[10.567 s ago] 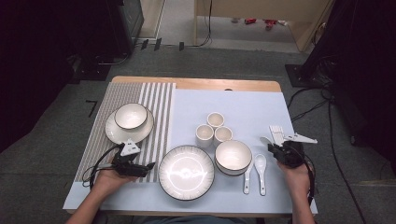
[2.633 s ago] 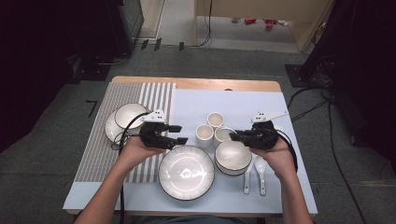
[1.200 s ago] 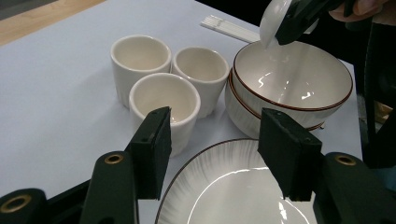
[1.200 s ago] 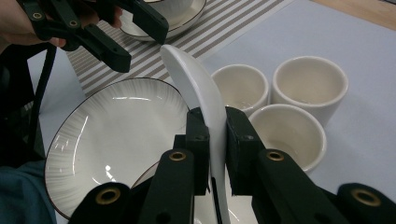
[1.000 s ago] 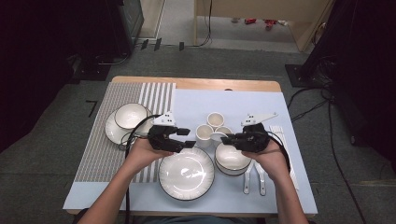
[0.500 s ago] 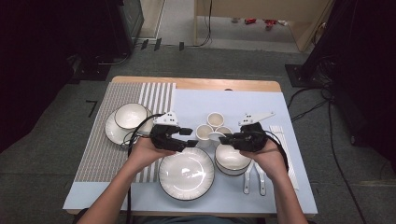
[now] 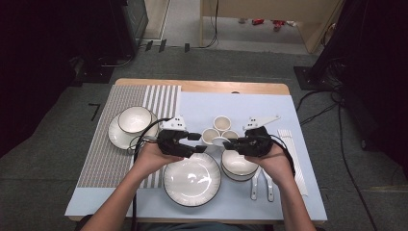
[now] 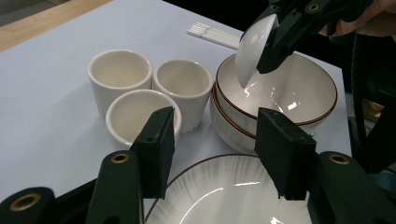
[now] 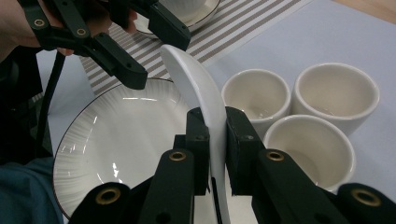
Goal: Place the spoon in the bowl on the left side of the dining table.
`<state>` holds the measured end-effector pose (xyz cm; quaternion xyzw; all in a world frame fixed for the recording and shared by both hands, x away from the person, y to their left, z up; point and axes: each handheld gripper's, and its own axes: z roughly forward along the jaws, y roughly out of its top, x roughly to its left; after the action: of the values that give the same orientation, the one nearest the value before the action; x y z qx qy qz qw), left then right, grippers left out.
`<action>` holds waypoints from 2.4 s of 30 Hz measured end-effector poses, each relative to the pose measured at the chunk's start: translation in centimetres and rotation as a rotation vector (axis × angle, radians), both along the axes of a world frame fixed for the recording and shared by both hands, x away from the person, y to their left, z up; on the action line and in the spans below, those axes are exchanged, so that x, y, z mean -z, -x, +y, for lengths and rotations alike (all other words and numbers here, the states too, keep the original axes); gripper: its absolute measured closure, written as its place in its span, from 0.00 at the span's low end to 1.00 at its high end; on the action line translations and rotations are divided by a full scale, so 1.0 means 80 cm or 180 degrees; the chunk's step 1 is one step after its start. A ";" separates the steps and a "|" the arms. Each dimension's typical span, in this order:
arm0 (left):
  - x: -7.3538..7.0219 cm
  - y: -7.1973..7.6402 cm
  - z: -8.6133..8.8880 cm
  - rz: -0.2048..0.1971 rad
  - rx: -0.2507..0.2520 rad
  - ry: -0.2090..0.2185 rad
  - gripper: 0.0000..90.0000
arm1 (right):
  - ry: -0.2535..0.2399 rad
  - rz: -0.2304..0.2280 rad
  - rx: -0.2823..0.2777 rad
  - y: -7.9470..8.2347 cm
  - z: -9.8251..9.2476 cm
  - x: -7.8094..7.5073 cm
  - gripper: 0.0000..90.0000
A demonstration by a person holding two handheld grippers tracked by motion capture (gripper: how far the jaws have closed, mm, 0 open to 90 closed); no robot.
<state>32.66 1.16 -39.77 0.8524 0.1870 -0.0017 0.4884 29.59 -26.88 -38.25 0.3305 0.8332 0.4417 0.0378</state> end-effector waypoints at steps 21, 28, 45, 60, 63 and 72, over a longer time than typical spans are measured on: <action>-0.002 0.007 -0.006 -0.0044 0.0106 0.0086 0.62 | -0.0002 -0.0001 -0.0112 0.003 0.014 0.000 0.90; -0.002 0.007 -0.007 -0.0042 0.0116 0.0096 0.64 | -0.0002 -0.0002 -0.0136 0.003 0.017 0.001 0.90; -0.001 0.009 -0.009 -0.0071 0.0118 0.0075 0.69 | 0.0043 0.0005 -0.0215 0.006 0.028 0.003 0.90; -0.002 0.011 -0.010 -0.0064 0.0183 0.0099 0.82 | 0.0064 0.0035 -0.0260 0.008 0.038 0.008 0.90; -0.002 0.011 -0.011 -0.0062 0.0201 0.0110 0.86 | 0.0066 0.0047 -0.0253 0.008 0.039 0.008 0.90; -0.003 0.014 -0.012 -0.0137 0.0195 0.0076 0.90 | 0.0045 0.0068 -0.0257 0.007 0.040 0.010 0.90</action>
<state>31.54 0.19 -39.50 0.8516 0.1502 -0.0006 0.5022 29.02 -23.67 -39.01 0.3010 0.8493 0.4334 0.0134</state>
